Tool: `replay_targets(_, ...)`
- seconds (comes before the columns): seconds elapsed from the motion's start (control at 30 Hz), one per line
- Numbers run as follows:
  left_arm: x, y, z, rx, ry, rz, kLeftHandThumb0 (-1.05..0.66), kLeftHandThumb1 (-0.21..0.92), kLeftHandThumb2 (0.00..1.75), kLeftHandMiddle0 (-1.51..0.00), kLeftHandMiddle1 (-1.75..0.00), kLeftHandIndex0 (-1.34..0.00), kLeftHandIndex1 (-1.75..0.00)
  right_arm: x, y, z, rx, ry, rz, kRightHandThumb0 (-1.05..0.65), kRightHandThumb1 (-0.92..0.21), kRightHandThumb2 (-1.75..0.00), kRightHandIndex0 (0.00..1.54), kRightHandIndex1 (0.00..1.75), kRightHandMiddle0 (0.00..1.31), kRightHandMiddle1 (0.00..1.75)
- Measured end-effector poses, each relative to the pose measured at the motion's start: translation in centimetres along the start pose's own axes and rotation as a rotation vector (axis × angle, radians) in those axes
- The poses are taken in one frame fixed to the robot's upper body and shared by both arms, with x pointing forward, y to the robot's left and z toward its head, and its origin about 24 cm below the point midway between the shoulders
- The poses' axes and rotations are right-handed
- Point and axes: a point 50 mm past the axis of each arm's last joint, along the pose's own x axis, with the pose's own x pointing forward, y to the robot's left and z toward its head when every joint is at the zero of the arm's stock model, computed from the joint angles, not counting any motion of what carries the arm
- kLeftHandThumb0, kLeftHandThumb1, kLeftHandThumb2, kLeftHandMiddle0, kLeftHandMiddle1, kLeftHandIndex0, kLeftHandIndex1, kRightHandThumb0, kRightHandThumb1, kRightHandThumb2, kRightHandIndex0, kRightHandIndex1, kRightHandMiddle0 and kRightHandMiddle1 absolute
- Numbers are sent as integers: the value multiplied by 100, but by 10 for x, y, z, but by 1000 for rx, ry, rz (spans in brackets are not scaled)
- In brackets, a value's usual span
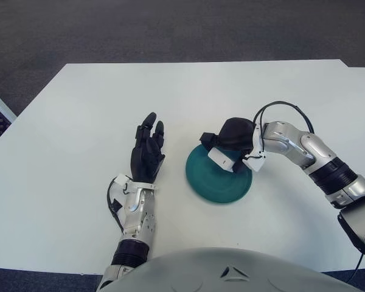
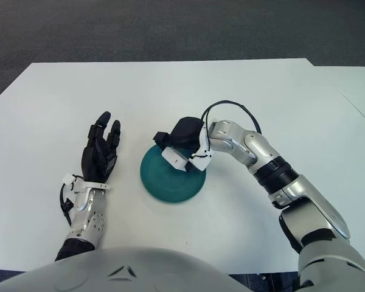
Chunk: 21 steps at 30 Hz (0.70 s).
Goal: Put the charger into the plate.
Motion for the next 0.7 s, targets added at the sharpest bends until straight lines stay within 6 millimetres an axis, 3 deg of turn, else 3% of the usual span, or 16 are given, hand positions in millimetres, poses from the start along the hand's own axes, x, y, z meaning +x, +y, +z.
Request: replay_targets(0.7,-2,1,-1,-11,22,13,-81,92,76,-20,-1,0,-61,6,0,4,-12,-8,14,-42,-53,-104,98,175,46,174)
